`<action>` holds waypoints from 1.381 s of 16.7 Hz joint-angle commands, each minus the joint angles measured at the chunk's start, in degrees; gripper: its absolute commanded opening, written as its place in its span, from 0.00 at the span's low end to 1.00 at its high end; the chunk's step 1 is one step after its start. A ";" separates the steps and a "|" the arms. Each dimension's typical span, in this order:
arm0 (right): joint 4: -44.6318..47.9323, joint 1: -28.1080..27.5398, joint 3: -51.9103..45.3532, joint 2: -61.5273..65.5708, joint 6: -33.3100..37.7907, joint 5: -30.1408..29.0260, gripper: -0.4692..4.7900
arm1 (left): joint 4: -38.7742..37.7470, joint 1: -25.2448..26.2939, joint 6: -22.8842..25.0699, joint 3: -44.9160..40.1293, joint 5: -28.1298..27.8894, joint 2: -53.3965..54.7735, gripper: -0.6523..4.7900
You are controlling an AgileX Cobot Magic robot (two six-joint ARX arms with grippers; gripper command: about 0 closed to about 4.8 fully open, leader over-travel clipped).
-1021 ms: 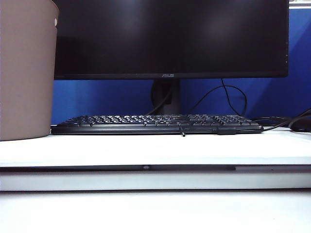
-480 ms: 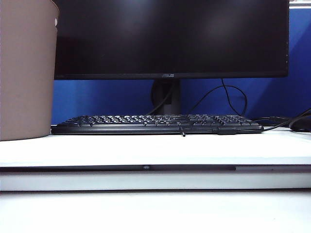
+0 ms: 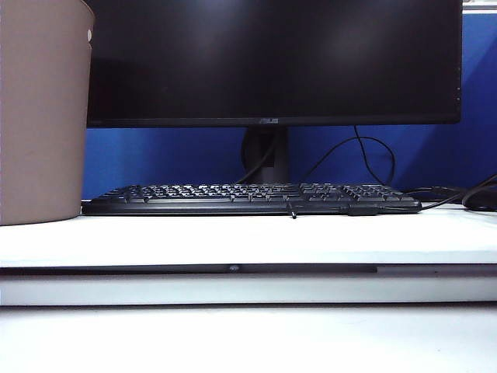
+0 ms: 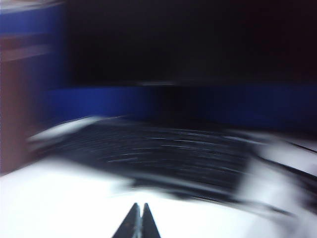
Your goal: Pick up all paper balls from the table and place them in the pink trash can.
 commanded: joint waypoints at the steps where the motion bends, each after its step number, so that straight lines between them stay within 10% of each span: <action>1: -4.33 -0.24 -0.04 -0.09 -0.87 18.38 0.09 | 0.52 0.02 -0.09 0.00 -0.15 -0.13 0.28; 10: -15.58 -0.28 -0.35 -0.11 -6.38 28.74 0.09 | 0.52 0.02 -0.09 0.00 -0.15 -0.13 0.28; 23: -12.81 -0.26 -0.33 -0.11 -6.62 24.24 0.09 | 0.50 0.02 -0.09 0.00 -0.15 -0.13 0.28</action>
